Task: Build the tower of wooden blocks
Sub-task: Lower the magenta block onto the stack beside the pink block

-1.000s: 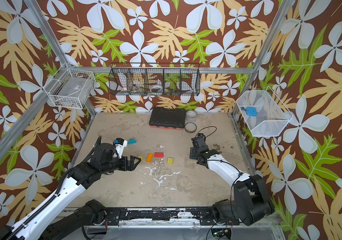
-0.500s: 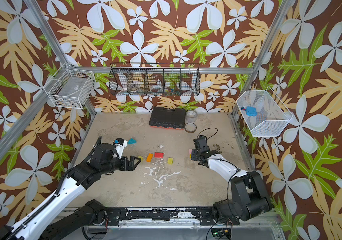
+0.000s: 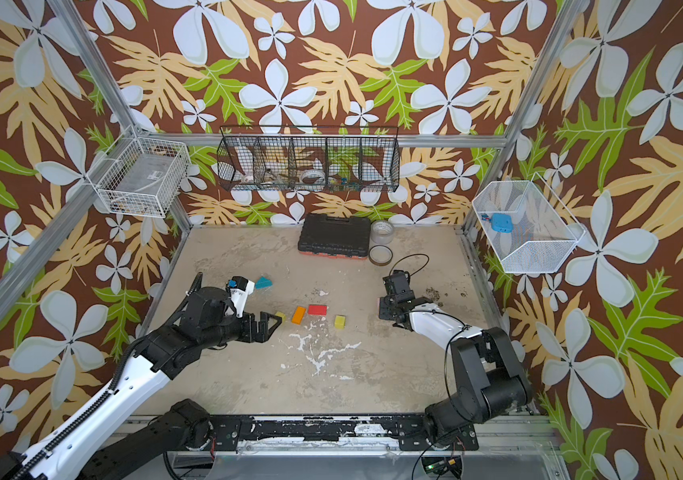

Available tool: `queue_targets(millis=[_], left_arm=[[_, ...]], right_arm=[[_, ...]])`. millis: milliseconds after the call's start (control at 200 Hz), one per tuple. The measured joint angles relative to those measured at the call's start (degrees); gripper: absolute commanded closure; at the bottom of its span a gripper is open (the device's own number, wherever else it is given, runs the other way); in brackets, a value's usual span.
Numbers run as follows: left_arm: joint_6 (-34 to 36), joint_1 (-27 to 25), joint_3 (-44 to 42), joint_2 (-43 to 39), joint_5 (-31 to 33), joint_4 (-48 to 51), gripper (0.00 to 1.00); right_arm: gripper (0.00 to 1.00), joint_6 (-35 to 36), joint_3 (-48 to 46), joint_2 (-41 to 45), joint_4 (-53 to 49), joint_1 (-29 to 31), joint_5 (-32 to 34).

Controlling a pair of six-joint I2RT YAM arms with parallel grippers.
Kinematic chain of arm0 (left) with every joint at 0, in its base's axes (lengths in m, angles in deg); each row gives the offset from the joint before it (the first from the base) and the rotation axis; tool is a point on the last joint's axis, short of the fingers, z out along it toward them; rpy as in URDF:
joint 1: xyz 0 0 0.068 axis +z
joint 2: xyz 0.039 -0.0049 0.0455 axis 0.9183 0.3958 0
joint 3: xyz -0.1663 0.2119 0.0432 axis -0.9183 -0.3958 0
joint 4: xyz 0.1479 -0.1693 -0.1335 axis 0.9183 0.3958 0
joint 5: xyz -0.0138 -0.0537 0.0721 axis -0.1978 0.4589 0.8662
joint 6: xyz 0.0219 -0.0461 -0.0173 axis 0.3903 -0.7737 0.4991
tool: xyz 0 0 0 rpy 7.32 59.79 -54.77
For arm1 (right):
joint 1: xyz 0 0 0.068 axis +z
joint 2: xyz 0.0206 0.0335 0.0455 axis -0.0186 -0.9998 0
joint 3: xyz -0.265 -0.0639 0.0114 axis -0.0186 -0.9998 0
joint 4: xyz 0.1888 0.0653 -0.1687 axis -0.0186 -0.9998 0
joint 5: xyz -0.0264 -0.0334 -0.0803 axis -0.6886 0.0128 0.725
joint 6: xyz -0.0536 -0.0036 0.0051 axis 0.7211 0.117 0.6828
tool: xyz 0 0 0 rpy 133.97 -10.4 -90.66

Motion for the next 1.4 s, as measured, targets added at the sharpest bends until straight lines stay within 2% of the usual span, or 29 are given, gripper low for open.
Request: queue_targets(millis=[135, 381, 561, 761, 846, 956, 1067, 1397], left_arm=[[0.0, 0.0, 0.0, 0.0, 0.0, 0.0, 0.00], [0.0, -0.1, 0.0, -0.1, 0.0, 0.0, 0.00], [-0.1, -0.1, 0.0, -0.1, 0.0, 0.0, 0.00], [-0.1, -0.1, 0.0, -0.1, 0.0, 0.0, 0.00], [-0.1, -0.1, 0.0, -0.1, 0.0, 0.0, 0.00], [-0.1, -0.1, 0.0, -0.1, 0.0, 0.0, 0.00], [-0.1, -0.1, 0.0, -0.1, 0.0, 0.0, 0.00], [-0.1, -0.1, 0.0, -0.1, 0.0, 0.0, 0.00]], right_arm=[[0.83, 0.2, 0.2, -0.5, 0.3, 0.0, -0.1], [0.82, 0.3, 1.0, -2.0, 0.8, 0.0, -0.1], [0.72, 0.5, 1.2, -2.2, 0.9, 0.0, -0.1], [0.55, 0.7, 1.4, -2.4, 0.8, 0.0, -0.1], [0.51, 0.7, 1.5, -2.4, 0.8, 0.0, -0.1], [0.51, 0.8, 1.5, -2.4, 0.8, 0.0, 0.0], [0.62, 0.9, 1.5, -2.4, 0.7, 0.0, 0.0], [0.63, 0.9, 1.5, -2.2, 0.5, 0.0, 0.9]])
